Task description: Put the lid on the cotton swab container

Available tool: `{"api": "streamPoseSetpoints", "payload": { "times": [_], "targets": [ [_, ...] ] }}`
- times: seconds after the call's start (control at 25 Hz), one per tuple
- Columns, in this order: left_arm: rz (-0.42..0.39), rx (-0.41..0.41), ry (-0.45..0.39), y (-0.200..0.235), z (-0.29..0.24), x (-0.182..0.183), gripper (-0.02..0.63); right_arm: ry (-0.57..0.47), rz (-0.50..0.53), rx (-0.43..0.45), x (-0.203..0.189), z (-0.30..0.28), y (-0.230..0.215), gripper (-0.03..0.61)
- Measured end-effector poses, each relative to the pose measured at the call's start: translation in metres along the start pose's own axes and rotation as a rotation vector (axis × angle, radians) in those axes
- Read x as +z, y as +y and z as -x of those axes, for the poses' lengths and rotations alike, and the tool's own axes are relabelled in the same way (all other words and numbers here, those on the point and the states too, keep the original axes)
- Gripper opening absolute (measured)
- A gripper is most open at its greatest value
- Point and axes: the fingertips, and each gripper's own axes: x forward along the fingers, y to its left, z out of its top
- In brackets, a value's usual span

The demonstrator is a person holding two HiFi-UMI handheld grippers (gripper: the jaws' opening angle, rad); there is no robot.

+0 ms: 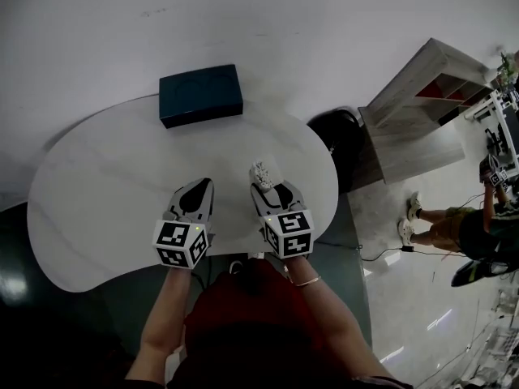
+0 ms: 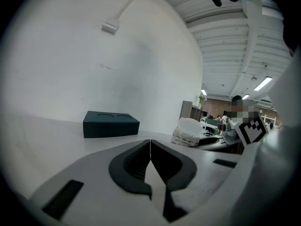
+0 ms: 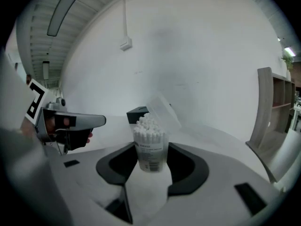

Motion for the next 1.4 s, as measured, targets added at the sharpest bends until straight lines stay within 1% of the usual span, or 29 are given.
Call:
{"api": "streamPoseSetpoints", "payload": {
  "times": [0.16, 0.36, 0.56, 0.76, 0.96, 1.08, 1.28, 1.4],
  "targets": [
    [-0.015, 0.006, -0.025, 0.006, 0.015, 0.011, 0.026, -0.013, 0.034, 0.111, 0.006, 0.002, 0.03, 0.204],
    [-0.039, 0.011, -0.047, 0.014, 0.034, 0.022, 0.026, -0.004, 0.071, 0.244, 0.008, 0.006, 0.068, 0.204],
    [-0.052, 0.012, -0.065, 0.02, 0.049, 0.032, 0.025, 0.018, 0.137, 0.329, 0.005, 0.009, 0.097, 0.204],
    [-0.076, -0.022, -0.078, 0.017, 0.057, 0.046, 0.025, 0.027, 0.176, 0.409, 0.003, 0.014, 0.121, 0.204],
    [-0.122, -0.091, -0.072, 0.008, 0.061, 0.066, 0.025, 0.041, 0.236, 0.447, -0.001, 0.019, 0.137, 0.204],
    [-0.155, -0.141, -0.053, 0.0, 0.06, 0.075, 0.025, 0.051, 0.257, 0.465, -0.005, 0.022, 0.145, 0.204],
    [-0.237, -0.235, 0.04, -0.017, 0.053, 0.075, 0.025, 0.057, 0.277, 0.488, -0.006, 0.024, 0.156, 0.204],
    [-0.278, -0.273, 0.085, -0.026, 0.05, 0.07, 0.025, 0.053, 0.273, 0.485, -0.006, 0.024, 0.159, 0.204]
  ]
}}
